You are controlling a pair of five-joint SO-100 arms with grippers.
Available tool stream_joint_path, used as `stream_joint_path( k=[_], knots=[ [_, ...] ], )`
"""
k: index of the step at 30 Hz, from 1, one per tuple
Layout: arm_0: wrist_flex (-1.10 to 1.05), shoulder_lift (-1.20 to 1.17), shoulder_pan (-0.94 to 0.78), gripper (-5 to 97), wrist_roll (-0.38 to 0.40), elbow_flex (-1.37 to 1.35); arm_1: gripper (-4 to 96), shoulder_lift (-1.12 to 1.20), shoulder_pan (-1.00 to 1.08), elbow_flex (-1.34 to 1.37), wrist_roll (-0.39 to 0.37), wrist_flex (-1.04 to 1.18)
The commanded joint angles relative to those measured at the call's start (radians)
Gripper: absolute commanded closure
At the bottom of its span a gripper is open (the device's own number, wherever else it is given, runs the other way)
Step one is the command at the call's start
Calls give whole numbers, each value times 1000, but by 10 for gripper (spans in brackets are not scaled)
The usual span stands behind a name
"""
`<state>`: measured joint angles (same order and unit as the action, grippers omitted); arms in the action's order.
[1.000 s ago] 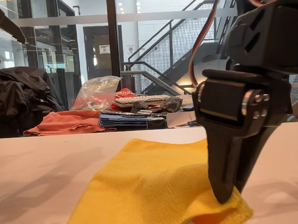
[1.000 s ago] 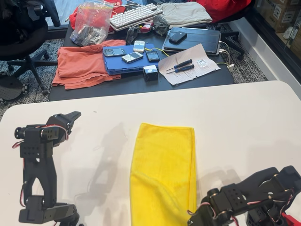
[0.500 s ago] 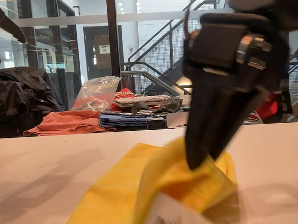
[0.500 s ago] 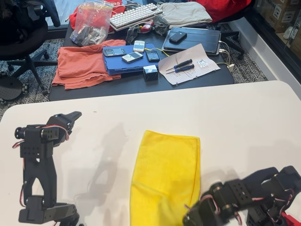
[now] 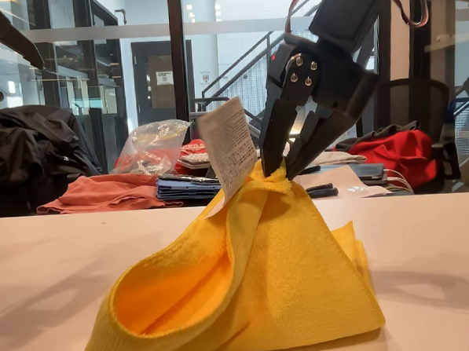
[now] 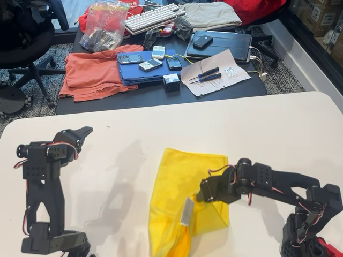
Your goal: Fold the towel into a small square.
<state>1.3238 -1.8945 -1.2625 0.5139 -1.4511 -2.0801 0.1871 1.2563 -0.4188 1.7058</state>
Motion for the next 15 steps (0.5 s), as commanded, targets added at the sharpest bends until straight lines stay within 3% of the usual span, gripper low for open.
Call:
stream_joint_path(
  k=[1,15],
  knots=[
    [0,-31,58,918,-2,31,623,-3,2,-5,2,-5],
    [-5,-69,400,918,-3,18,623,83,6,-17,9,-6]
  ],
)
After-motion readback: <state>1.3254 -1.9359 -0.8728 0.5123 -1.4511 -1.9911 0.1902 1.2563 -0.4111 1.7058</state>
